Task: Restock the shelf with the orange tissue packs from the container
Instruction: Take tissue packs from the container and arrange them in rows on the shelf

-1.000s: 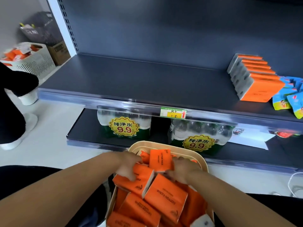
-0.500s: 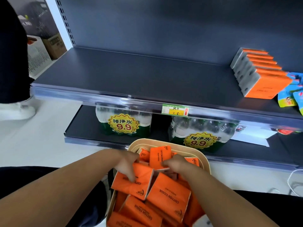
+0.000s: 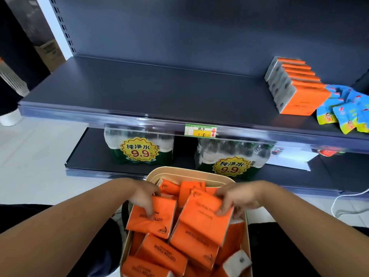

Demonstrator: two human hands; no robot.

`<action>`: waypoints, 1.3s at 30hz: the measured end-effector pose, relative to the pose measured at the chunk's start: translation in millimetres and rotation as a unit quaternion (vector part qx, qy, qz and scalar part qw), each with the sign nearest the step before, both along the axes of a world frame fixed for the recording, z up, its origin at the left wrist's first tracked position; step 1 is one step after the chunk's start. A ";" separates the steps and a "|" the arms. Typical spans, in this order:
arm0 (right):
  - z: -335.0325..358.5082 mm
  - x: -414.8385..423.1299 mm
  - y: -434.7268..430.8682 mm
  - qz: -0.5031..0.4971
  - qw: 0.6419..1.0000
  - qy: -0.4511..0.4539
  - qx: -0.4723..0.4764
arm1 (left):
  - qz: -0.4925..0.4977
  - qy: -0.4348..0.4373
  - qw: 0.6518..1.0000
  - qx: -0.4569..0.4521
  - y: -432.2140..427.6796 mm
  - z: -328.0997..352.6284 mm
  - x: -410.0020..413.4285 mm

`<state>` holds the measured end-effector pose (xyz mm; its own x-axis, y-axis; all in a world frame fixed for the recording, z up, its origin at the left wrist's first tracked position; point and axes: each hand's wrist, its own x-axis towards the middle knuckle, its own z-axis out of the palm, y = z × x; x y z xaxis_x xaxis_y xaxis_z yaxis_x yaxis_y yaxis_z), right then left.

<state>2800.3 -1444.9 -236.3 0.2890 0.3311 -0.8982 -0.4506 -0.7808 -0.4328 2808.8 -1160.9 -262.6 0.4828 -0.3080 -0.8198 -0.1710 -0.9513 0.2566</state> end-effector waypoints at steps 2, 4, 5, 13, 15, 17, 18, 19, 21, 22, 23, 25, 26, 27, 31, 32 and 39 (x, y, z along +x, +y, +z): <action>-6.2 -11.6 6.8 0.068 0.996 -0.002 -0.052 | -0.006 0.004 1.000 0.002 -1.0 1.2 0.5; -10.4 -19.3 14.3 0.080 0.995 -0.003 -0.061 | -0.008 0.007 1.000 0.002 -2.1 1.9 1.0; -11.9 -22.2 18.0 0.072 0.996 0.000 -0.052 | -0.008 0.008 1.000 0.002 -2.5 2.0 1.1; -20.9 -31.0 36.7 0.059 0.997 -0.023 -0.035 | 0.003 0.018 1.000 -0.003 -1.4 -0.2 1.4; -23.0 -30.1 36.4 0.059 0.998 -0.009 -0.023 | 0.006 0.026 1.000 -0.004 -1.9 -0.6 2.0; -24.7 -29.5 36.6 0.059 0.998 0.018 0.006 | 0.009 0.032 0.999 -0.006 -2.0 -0.7 2.3; -25.0 -29.9 36.6 0.058 0.998 0.025 0.017 | 0.009 0.034 0.999 -0.007 -1.8 -1.3 2.6; -24.7 -30.6 36.7 0.058 0.998 0.024 0.023 | 0.009 0.035 0.999 -0.008 -1.5 -1.8 2.8; -22.1 -29.9 35.1 0.052 0.998 0.017 0.027 | 0.009 0.036 0.999 -0.010 -0.4 -2.6 3.3; -20.0 -28.7 33.1 0.047 0.998 0.014 0.030 | 0.008 0.038 0.999 -0.012 0.1 -2.4 4.0; -18.3 -27.8 30.4 0.041 0.998 0.017 0.037 | 0.009 0.041 0.999 -0.014 0.9 -2.6 4.3; -12.9 -26.0 23.6 0.023 0.998 0.032 0.058 | 0.012 0.045 0.999 -0.022 2.0 -3.2 5.1; -9.8 -25.5 20.6 0.011 0.997 0.041 0.068 | 0.014 0.046 0.999 -0.026 3.1 -3.8 5.2; -6.2 -25.4 17.1 0.000 0.996 0.047 0.081 | 0.016 0.046 0.998 -0.030 3.7 -3.6 5.6; 8.8 -16.8 3.9 -0.014 0.994 0.018 0.106 | 0.084 0.063 0.990 -0.095 10.1 -1.2 12.2; 12.6 -13.7 0.1 -0.008 0.994 0.004 0.110 | 0.103 0.066 0.985 -0.118 11.0 2.3 14.8; 62.6 10.5 -39.3 -0.066 0.978 -0.165 0.109 | 0.175 0.042 0.956 -0.231 4.0 31.2 23.5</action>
<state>2810.8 -1484.2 -173.8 0.6039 0.4443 -0.6617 -0.3492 -0.5988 -0.7207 2832.2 -1156.9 -231.4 0.5614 -0.4774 -0.6760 0.1766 -0.7289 0.6614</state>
